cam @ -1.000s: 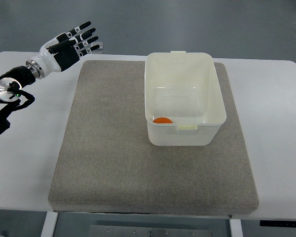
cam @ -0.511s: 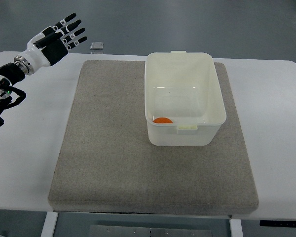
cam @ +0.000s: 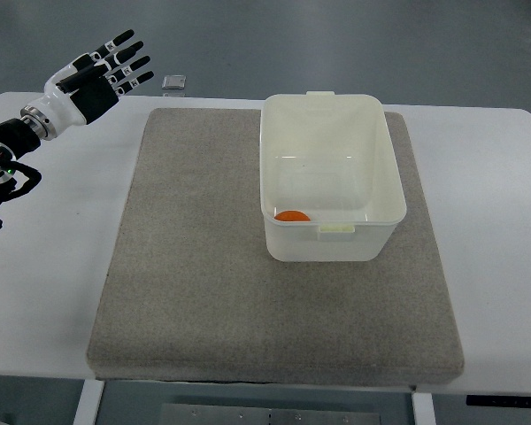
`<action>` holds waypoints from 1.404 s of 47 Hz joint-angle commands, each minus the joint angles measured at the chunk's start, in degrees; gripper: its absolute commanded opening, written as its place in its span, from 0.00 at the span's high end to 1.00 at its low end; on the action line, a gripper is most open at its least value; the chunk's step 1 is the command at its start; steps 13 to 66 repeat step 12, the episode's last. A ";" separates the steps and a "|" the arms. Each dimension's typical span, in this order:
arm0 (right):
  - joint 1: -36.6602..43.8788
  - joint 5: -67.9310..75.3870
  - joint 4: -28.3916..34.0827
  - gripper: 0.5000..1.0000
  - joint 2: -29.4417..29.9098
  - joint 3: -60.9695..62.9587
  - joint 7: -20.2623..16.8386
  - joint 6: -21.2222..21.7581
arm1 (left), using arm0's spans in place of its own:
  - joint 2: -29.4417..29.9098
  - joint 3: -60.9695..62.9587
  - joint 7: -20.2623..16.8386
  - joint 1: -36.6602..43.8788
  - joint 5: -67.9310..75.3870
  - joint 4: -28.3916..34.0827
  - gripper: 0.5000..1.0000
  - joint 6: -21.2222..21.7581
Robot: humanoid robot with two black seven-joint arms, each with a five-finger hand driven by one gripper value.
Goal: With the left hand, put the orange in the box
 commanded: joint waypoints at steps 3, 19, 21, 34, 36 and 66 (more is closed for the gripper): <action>0.10 0.27 0.00 0.15 0.00 0.39 0.17 -0.12 | 0.00 0.01 -0.01 0.09 0.18 0.00 0.01 0.00; 0.28 0.10 0.00 0.15 0.00 0.31 0.43 -0.47 | 0.00 0.09 0.08 0.09 0.27 0.00 0.01 0.00; 0.28 0.10 0.00 0.15 0.00 0.31 0.43 -0.47 | 0.00 0.09 0.08 0.09 0.27 0.00 0.01 0.00; 0.28 0.10 0.00 0.15 0.00 0.31 0.43 -0.47 | 0.00 0.09 0.08 0.09 0.27 0.00 0.01 0.00; 0.28 0.10 0.00 0.15 0.00 0.31 0.43 -0.47 | 0.00 0.09 0.08 0.09 0.27 0.00 0.01 0.00; 0.28 0.10 0.00 0.15 0.00 0.31 0.43 -0.47 | 0.00 0.09 0.08 0.09 0.27 0.00 0.01 0.00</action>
